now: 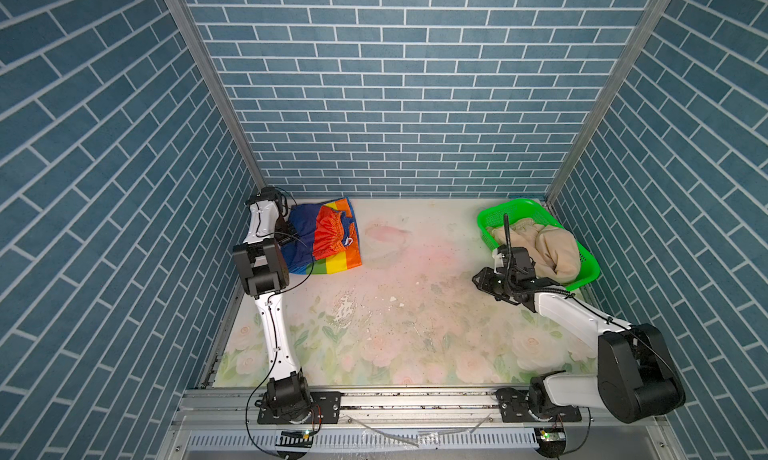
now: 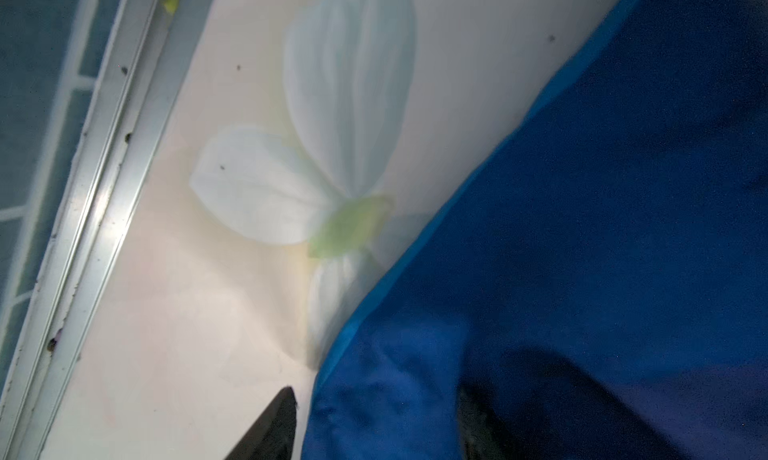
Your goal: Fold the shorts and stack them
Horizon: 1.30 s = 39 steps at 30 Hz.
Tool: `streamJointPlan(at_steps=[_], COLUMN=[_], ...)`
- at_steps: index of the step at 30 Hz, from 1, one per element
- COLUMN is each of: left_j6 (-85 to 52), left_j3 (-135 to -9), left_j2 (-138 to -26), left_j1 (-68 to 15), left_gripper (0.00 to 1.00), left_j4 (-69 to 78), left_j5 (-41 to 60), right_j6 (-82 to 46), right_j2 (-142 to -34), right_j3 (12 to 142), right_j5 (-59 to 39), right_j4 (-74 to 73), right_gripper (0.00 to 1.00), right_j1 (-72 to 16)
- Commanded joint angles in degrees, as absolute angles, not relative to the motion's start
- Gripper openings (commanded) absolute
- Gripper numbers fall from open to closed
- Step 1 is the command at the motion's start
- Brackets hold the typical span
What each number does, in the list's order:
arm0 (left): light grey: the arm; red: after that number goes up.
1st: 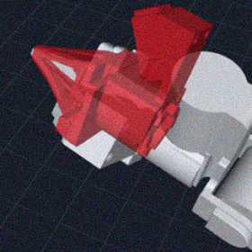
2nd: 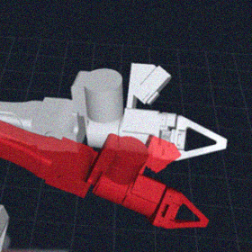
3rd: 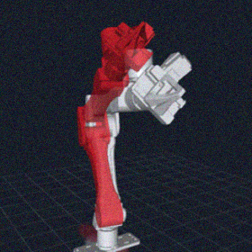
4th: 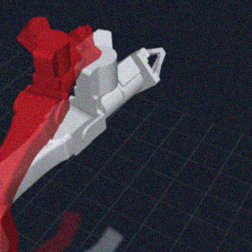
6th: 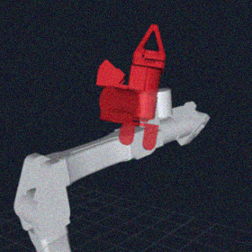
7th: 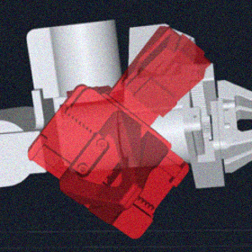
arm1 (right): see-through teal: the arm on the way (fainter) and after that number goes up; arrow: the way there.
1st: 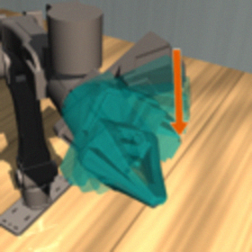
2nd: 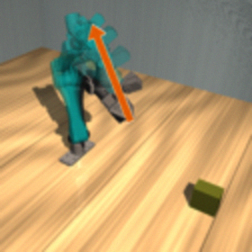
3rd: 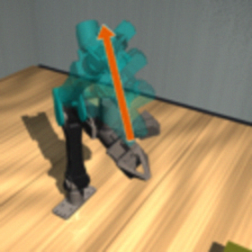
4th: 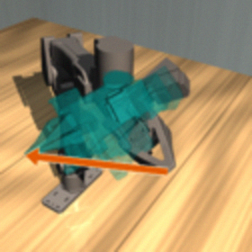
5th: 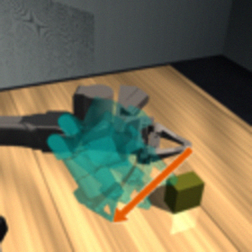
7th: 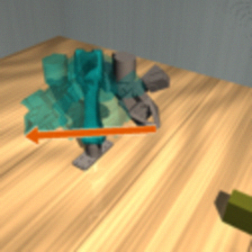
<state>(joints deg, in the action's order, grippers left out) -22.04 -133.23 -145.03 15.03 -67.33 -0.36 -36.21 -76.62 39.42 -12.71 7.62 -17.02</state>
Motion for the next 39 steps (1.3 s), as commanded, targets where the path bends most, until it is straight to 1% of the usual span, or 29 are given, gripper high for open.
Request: streamJointPlan(at_steps=[1,4,5,6,8,10,13,14,18,23,26,28,33,36,38,39], left_j6=[-22.23,-23.22,-23.48,-23.73,-24.67,-25.40,-26.26,-26.65,-28.29,-31.17,-33.70,-35.12,-41.60,-43.80,-44.05,-43.71], left_j3=[-128.67,-126.16,-125.48,-124.57,-123.24,-123.10,-123.80,-124.18,-125.47,-124.96,-122.80,-121.96,-108.39,-105.49,-106.22,-107.00], left_j2=[-142.20,-141.98,-141.76,-141.39,-140.89,-140.87,-141.29,-141.45,-141.62,-139.19,-138.01,-137.47,-130.50,-129.12,-129.66,-130.01], left_j1=[15.17,14.76,14.62,14.48,14.57,14.57,14.64,14.66,15.07,16.97,18.05,18.10,18.95,19.21,19.22,19.32], left_gripper=[0.64,0.63,0.59,0.53,0.32,0.16,0.01,0.00,0.00,0.00,0.00,0.00,0.00,0.00,0.12,0.20], left_j4=[-64.37,-62.03,-61.07,-60.01,-58.46,-57.86,-57.65,-57.61,-57.96,-57.25,-54.73,-54.33,-43.48,-41.10,-41.71,-42.56], left_j5=[0.56,1.97,2.52,2.70,2.96,2.87,3.16,3.25,2.71,1.37,4.71,4.12,3.89,3.62,4.13,4.26], right_j6=[-37.43,-37.35,-37.42,-37.46,-37.47,-37.36,-37.27,-37.18,-37.09,-37.09,-37.09,-37.10,-37.09,-37.09,-37.00,-37.00], right_j2=[-76.64,-76.82,-76.86,-76.73,-76.31,-75.87,-75.60,-75.65,-75.77,-75.85,-76.11,-76.29,-75.70,-75.61,-75.54,-75.53], right_j3=[38.32,38.32,38.26,38.14,37.65,37.30,37.18,37.25,37.53,37.40,37.39,37.53,37.43,37.18,37.16,37.17], right_j5=[-12.49,-12.65,-12.69,-12.66,-12.49,-12.14,-11.97,-11.95,-12.05,-11.87,-12.03,-12.13,-11.89,-11.86,-12.04,-12.04], right_j4=[6.16,5.93,5.82,5.80,5.89,6.01,6.40,6.50,6.76,6.72,6.77,6.72,7.11,7.18,7.21,7.20], right_gripper=[0.36,0.36,0.36,0.36,0.36,0.36,0.36,0.36,0.36,0.36,0.36,0.36,0.36,0.36,0.36,0.36], right_j1=[-16.70,-16.71,-16.74,-16.70,-16.70,-16.59,-16.55,-16.50,-16.35,-16.25,-16.19,-16.09,-16.01,-15.91,-15.91,-15.83])
